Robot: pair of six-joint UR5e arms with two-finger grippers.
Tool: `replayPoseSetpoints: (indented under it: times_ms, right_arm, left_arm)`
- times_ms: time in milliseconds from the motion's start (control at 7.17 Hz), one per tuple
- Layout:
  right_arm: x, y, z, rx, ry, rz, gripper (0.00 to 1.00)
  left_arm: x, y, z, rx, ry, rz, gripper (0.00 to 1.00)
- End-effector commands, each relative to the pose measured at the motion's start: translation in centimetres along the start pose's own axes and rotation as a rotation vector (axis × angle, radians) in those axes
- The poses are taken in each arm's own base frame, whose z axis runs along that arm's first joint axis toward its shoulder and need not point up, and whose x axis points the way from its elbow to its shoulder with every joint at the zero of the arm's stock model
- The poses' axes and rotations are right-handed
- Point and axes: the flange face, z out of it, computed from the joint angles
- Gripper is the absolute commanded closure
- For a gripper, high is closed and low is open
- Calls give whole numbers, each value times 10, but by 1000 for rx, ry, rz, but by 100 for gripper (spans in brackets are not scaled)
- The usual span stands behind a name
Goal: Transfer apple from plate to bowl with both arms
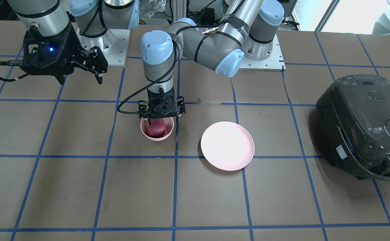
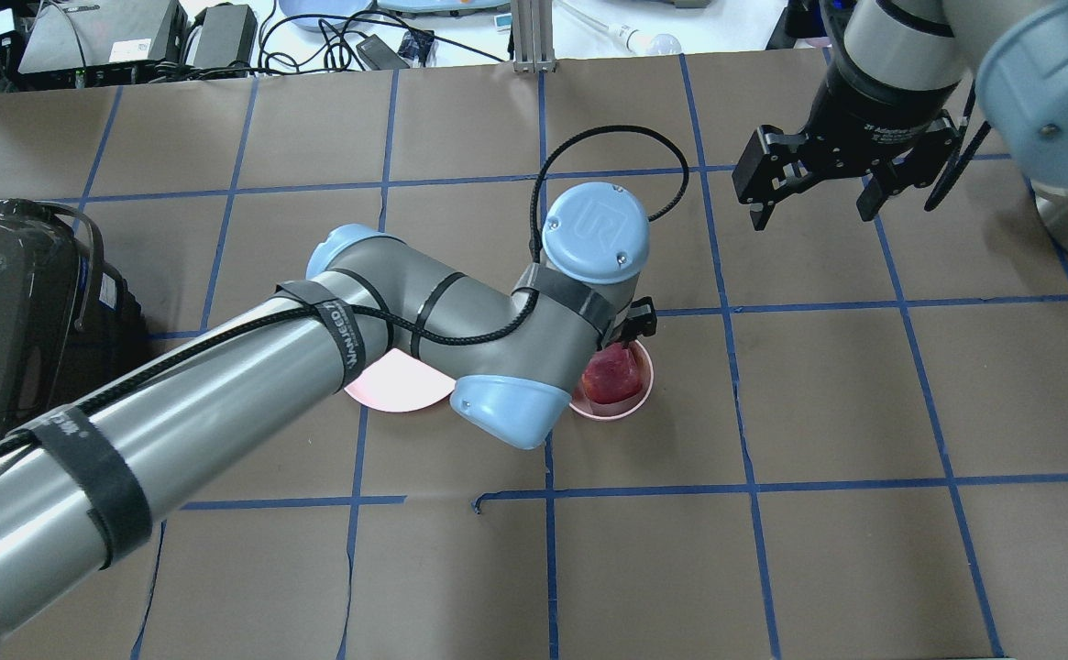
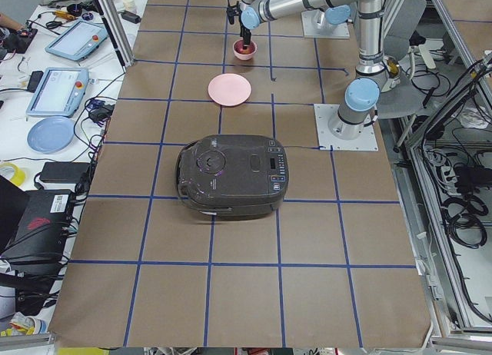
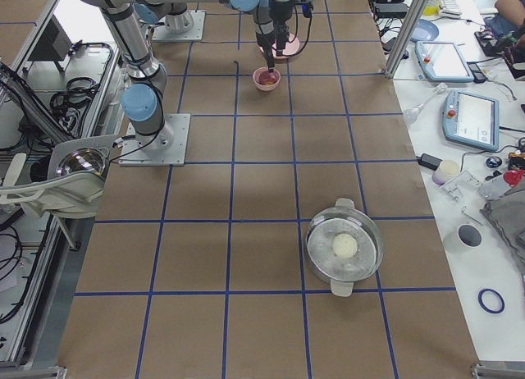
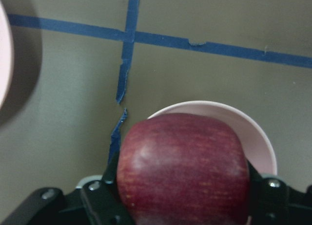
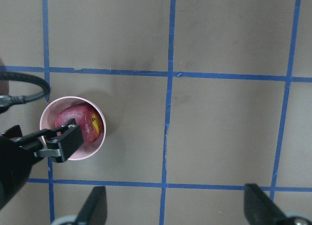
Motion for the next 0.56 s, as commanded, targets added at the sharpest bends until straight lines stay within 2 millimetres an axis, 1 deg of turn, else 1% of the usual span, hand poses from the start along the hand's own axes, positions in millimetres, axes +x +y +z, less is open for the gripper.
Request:
replayPoseSetpoints:
  times_ms: [0, 140, 279, 419]
  right_arm:
    - [-1, 2, -1, 2, 0, 5, 0]
    - [-1, 2, -2, 0, -2, 5, 0]
    - [-1, 2, -3, 2, -3, 5, 0]
    - [-1, 2, -2, 0, -5, 5, 0]
  left_arm:
    - [-77, -49, -33, -35, -43, 21, 0]
    - [-123, -75, -44, -46, -50, 43, 0]
    - [-157, -94, -69, -12, -36, 51, 0]
    - [-190, -105, -90, -3, -48, 75, 0]
